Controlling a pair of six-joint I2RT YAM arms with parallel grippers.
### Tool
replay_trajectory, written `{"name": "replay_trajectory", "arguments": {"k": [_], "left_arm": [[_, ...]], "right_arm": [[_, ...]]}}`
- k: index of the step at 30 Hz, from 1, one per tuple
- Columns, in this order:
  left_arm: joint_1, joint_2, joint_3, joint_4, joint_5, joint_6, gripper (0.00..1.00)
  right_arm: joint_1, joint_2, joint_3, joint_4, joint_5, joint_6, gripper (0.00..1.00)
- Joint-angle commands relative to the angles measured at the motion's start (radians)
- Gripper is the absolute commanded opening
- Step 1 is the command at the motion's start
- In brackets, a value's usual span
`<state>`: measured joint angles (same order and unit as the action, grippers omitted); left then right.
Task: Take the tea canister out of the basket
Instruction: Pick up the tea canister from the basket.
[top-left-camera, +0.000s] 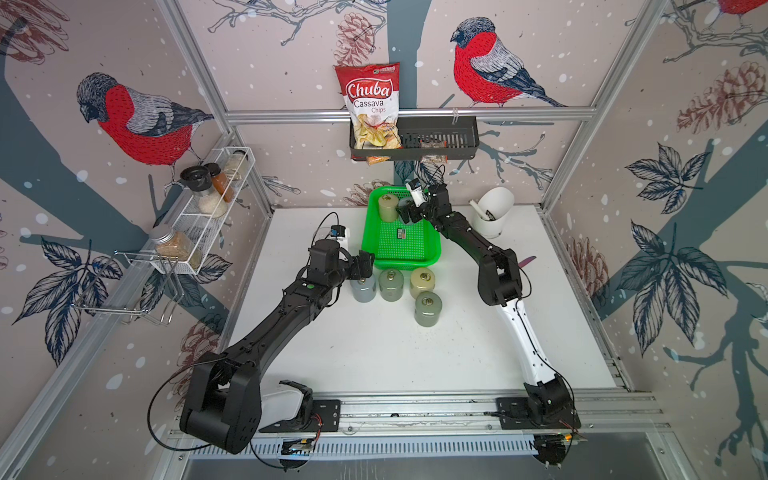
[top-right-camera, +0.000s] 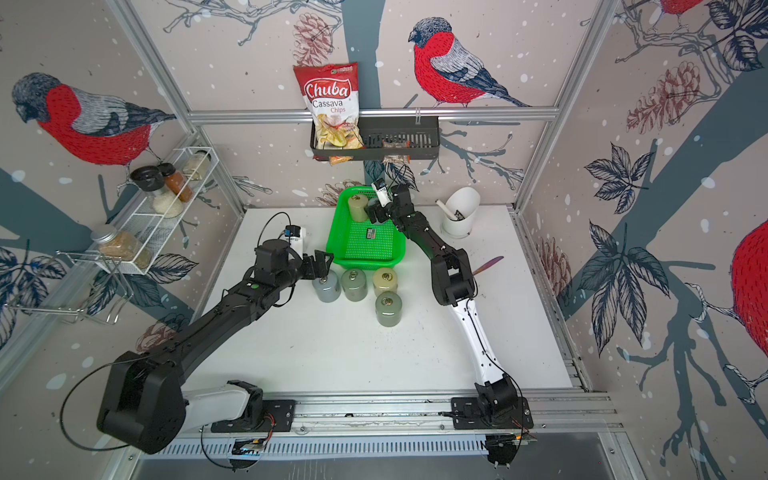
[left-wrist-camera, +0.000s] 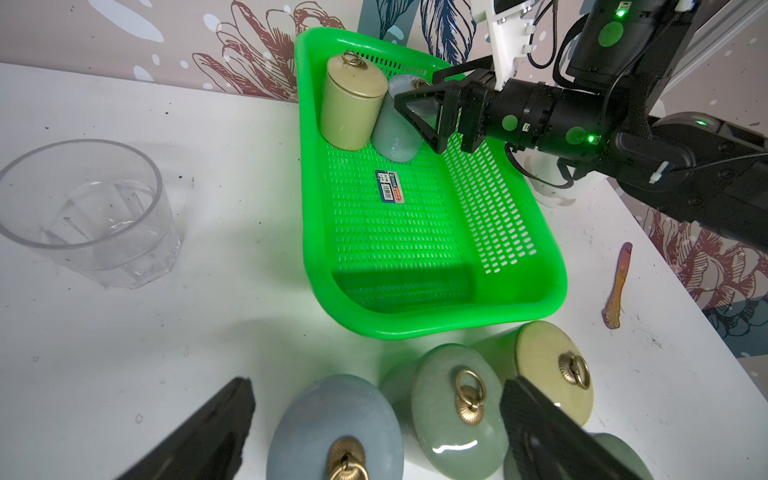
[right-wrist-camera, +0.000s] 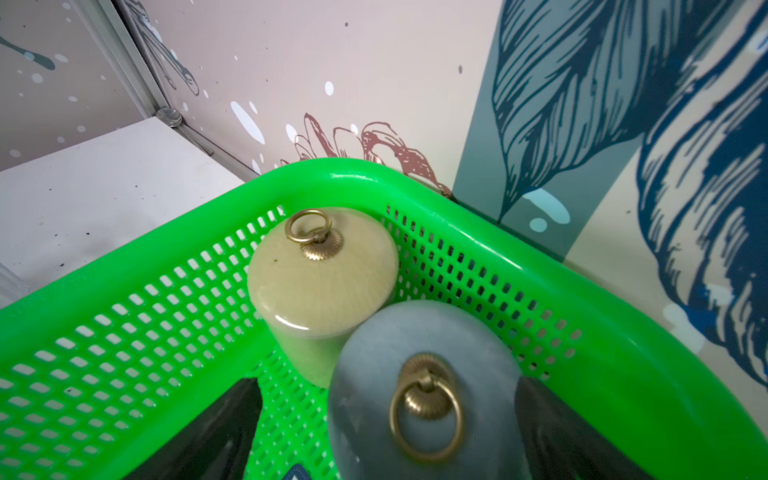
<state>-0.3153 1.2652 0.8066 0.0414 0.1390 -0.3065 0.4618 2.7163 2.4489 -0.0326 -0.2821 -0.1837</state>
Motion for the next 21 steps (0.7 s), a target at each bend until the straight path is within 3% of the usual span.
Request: {"name": "replay_trajectory", "arguments": {"k": [1,14,21], "left_arm": [[0.005,-0.001,0.006,0.019,0.017,0.012,0.97],[0.011,-0.03,-0.008,0.016,0.025,0.017,0.97],[0.013,-0.058,-0.026,0.017,0.022,0.012,0.97]], "right_arm": [[0.015,0.005,0.007,-0.033,0.002,-0.03,1.0],[0.059,-0.041,-0.075,-0.121,0.038,-0.079,1.0],[0.07,-0.126,-0.223,-0.103,0.03,-0.065,1.0]]}}
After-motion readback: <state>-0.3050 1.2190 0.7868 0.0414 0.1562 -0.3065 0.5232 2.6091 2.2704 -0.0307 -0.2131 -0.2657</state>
